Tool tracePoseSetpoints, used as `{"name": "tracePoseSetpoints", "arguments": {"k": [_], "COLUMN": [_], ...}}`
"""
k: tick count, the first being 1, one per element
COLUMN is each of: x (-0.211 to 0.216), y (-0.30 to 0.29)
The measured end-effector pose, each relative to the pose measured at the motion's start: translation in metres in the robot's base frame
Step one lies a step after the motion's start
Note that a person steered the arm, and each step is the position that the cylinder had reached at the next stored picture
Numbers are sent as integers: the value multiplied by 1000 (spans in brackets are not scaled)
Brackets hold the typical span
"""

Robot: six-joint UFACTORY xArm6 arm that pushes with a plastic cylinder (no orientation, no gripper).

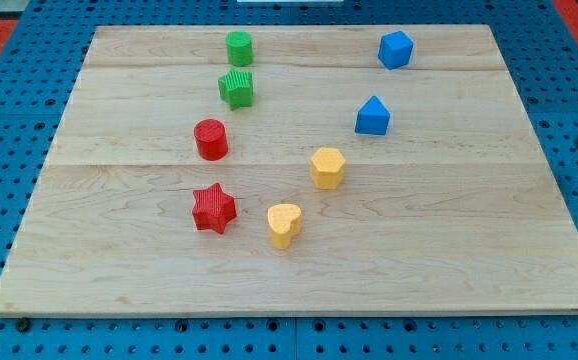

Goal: Move your arm to red star

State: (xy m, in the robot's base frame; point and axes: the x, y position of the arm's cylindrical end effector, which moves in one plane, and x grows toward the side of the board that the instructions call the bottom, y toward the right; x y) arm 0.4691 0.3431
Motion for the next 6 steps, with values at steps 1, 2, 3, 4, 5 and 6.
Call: {"name": "tracePoseSetpoints", "arguments": {"k": [1,2,3,4,5,6], "x": [100,149,146,149,121,105], "y": [-78,-136,-217,-306,-380,-432]}}
